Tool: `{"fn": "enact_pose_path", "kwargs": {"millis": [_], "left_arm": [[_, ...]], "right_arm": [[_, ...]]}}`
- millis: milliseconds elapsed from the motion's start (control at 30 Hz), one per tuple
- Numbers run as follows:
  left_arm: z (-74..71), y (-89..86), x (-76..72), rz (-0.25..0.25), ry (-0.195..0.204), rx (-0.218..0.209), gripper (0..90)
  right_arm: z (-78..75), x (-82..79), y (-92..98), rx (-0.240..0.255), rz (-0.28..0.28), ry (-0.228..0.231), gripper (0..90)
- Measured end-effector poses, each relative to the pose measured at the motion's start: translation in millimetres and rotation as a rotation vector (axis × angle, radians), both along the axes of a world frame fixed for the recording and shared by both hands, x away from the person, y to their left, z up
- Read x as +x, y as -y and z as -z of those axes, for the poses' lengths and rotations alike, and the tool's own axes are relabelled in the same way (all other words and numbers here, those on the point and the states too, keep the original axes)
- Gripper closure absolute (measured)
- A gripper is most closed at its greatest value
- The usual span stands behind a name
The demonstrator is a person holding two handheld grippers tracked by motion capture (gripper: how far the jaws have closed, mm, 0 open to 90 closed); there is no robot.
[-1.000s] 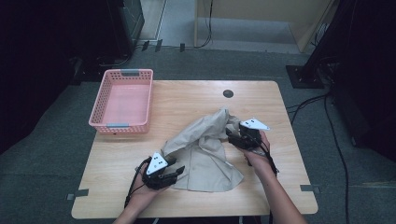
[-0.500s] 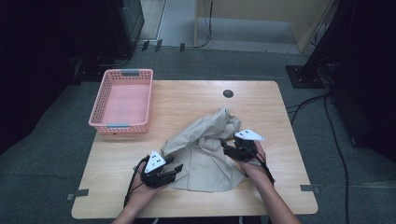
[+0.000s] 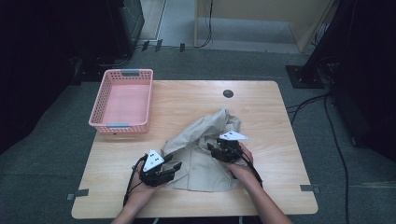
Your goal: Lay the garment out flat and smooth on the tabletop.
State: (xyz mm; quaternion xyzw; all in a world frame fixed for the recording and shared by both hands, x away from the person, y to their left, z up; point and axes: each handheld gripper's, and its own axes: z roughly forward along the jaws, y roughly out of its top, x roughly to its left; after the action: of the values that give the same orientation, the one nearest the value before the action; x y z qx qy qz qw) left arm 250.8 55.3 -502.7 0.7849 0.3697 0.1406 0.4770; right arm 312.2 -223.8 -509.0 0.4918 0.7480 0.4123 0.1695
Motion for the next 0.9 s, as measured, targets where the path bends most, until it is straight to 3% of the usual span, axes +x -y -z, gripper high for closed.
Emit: {"fn": "enact_pose_path", "kwargs": {"millis": [67,200,333,667,833,900], "left_arm": [[0.0,-0.4,-0.2,0.000,0.000,-0.002,50.2],[-0.3,-1.5,-0.2,-0.002,0.002,-0.003,50.1],[-0.5,-2.8,0.2,-0.008,0.003,-0.002,50.5],[-3.6,-0.2,-1.2,-0.013,0.016,-0.002,50.4],[-7.3,6.2,-3.9,-0.018,0.051,0.028,50.3],[-9.4,12.6,-6.6,-0.031,0.095,0.074,49.7]], "right_arm": [[0.8,1.6,-4.9,0.004,0.002,0.005,50.4],[9.3,4.7,-15.2,-0.067,-0.002,0.017,46.4],[20.8,2.3,-21.3,-0.151,-0.028,0.039,48.0],[21.7,-1.7,-15.4,-0.129,-0.007,0.025,53.0],[22.0,-8.7,-9.3,-0.128,-0.004,0.026,52.8],[22.0,-12.6,-6.8,-0.128,-0.001,0.025,52.8]]}}
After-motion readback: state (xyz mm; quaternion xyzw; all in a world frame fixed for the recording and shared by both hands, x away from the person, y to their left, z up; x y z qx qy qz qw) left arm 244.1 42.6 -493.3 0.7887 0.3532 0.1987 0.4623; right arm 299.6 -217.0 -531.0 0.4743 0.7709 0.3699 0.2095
